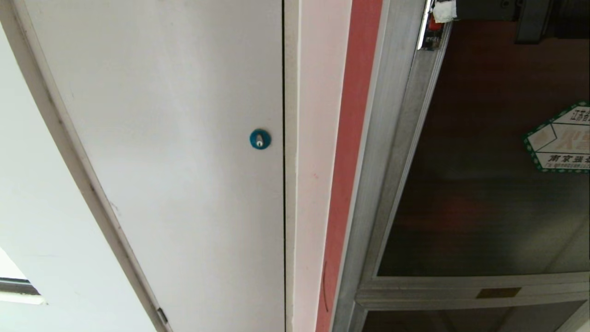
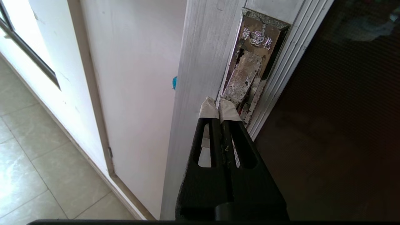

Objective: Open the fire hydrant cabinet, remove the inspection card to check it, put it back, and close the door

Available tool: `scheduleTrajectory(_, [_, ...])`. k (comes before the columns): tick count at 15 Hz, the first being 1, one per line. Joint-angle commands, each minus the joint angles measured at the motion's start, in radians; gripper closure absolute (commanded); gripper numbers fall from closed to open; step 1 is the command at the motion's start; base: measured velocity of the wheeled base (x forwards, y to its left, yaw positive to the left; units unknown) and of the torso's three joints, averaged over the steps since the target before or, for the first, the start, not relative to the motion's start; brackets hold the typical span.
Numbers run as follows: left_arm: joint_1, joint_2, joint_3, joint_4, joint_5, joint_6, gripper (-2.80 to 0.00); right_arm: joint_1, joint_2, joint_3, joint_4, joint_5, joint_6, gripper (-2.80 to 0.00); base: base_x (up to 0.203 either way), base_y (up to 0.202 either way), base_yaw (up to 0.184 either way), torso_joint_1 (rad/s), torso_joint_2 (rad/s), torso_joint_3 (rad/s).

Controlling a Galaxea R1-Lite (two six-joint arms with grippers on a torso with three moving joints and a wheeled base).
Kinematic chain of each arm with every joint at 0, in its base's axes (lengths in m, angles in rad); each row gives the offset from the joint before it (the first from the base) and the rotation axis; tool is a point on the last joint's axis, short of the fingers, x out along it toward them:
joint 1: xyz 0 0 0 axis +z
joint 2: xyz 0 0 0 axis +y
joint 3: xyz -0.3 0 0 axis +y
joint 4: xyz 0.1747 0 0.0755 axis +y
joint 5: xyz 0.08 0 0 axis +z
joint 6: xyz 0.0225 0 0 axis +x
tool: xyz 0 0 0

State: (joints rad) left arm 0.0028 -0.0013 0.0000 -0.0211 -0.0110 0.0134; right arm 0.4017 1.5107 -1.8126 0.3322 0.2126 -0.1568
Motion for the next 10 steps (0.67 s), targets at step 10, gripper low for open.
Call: scheduleTrajectory(10, [0.000,0.000,0.007,0.000,0.000,0.000,0.00,-0.017,0.023,0.030,-0.044,0.004,-0.001,0.00,0.000,0.000,0.000,0.000,0.00,0.000])
